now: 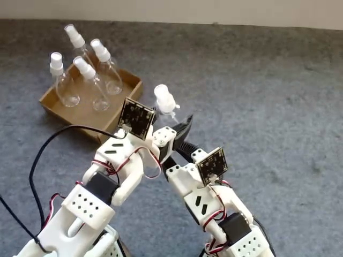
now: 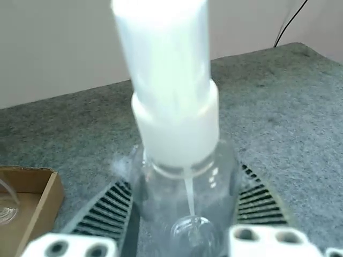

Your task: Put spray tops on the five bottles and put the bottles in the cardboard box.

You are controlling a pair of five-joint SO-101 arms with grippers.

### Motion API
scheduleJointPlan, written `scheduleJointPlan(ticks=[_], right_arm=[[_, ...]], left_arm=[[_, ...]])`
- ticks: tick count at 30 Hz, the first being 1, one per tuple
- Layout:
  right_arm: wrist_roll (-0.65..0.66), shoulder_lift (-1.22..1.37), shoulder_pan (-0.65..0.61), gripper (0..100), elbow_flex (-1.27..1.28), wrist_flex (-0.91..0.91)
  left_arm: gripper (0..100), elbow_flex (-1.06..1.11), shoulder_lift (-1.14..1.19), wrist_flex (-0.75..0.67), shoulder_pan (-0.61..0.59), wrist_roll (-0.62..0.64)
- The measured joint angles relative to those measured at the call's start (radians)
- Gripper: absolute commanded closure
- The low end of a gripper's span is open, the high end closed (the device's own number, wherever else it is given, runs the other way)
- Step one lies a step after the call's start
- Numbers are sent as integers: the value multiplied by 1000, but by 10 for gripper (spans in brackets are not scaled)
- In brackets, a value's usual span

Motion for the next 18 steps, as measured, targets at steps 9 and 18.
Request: scheduleJointPlan(ticks=[9, 18], right_arm=[[0, 2, 0, 893, 0, 0], [0, 3, 6, 893, 0, 0]], left_arm=[[964, 46, -72, 0, -9, 0], [962, 46, -81, 0, -89, 5]])
